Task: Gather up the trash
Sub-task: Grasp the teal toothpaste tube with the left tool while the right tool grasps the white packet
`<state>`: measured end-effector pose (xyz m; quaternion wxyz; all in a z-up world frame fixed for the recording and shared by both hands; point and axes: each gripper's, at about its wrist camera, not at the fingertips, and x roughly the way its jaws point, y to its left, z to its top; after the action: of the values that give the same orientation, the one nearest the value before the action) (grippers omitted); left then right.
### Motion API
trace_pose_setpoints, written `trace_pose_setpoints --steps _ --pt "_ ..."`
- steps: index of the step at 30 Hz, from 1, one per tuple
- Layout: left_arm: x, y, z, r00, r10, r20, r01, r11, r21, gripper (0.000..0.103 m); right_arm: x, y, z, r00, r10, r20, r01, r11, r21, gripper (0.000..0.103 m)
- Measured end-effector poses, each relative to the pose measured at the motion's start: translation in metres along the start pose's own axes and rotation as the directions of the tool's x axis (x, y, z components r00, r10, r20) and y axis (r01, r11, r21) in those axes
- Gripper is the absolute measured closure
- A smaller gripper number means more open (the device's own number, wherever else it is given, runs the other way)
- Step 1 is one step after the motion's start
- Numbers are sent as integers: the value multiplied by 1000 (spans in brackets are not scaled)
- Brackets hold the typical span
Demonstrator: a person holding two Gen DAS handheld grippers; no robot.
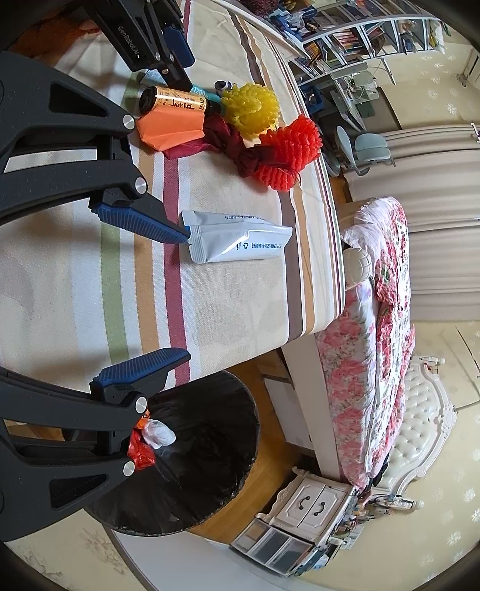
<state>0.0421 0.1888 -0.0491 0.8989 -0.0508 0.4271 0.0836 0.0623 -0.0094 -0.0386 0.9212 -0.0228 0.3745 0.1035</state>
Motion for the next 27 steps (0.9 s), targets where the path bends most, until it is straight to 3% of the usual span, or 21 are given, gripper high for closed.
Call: trace_pose_setpoints --steps 3,7,10,27 --pt "1 -1 -1 1000 -4 0 4 1000 4 55 0 0 0 1000 0 0 0 1000 0 46" --pt "-1 0 -2 1000 -20 8 20 1000 15 77 0 3 0 1000 4 0 -4 1000 -5 46" --pt "-3 4 -4 999 -38 13 38 999 10 84 1 6 1 1000 9 0 -9 1000 -9 46" --pt "-10 20 -9 998 -63 20 64 998 -19 86 17 25 21 999 41 -7 -41 998 -52 46"
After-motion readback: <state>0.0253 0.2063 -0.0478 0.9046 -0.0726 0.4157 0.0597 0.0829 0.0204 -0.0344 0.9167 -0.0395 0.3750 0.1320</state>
